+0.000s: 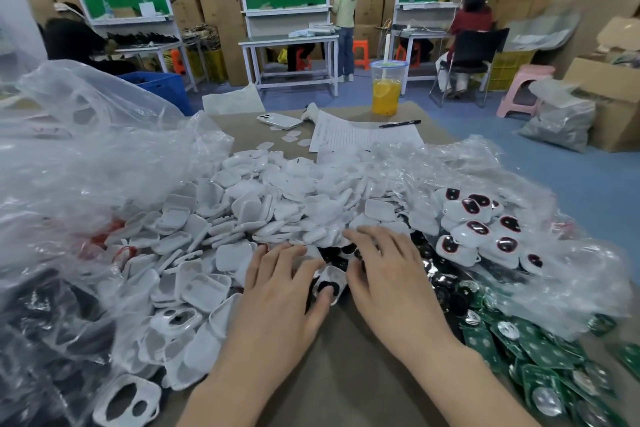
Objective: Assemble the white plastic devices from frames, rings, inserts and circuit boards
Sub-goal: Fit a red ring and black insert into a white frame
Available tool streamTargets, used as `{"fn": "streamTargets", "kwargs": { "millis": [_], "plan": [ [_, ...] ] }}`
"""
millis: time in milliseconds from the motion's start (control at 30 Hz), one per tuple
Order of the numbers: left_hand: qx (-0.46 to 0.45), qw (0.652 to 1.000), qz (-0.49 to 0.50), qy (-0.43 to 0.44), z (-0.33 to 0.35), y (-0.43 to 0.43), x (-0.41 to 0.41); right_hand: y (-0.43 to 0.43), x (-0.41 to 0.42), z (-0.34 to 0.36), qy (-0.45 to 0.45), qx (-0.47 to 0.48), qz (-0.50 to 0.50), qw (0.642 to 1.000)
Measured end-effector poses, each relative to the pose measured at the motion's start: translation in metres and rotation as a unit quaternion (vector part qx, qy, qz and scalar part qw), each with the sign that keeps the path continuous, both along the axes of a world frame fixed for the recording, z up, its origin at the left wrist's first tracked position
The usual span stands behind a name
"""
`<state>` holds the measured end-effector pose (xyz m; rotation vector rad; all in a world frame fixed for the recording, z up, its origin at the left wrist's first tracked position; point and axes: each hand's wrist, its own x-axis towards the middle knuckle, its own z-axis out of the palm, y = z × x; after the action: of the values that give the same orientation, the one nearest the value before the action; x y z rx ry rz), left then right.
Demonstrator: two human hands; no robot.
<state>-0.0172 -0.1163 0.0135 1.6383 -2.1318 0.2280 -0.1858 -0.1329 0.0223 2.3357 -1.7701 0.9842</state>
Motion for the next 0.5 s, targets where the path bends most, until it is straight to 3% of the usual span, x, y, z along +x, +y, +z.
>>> {"fn": "streamTargets", "kwargs": {
  "millis": [333, 500],
  "plan": [
    [0.0, 1.0, -0.008, -0.003, -0.0076, -0.0021, -0.0051, 0.0006, -0.012, -0.0086, -0.015, -0.012, 0.016, 1.0],
    [0.016, 0.998, -0.044, 0.041, -0.0034, 0.0007, -0.0049, 0.0017, -0.0105, -0.0116, -0.006, 0.002, 0.044, 0.999]
  ]
}}
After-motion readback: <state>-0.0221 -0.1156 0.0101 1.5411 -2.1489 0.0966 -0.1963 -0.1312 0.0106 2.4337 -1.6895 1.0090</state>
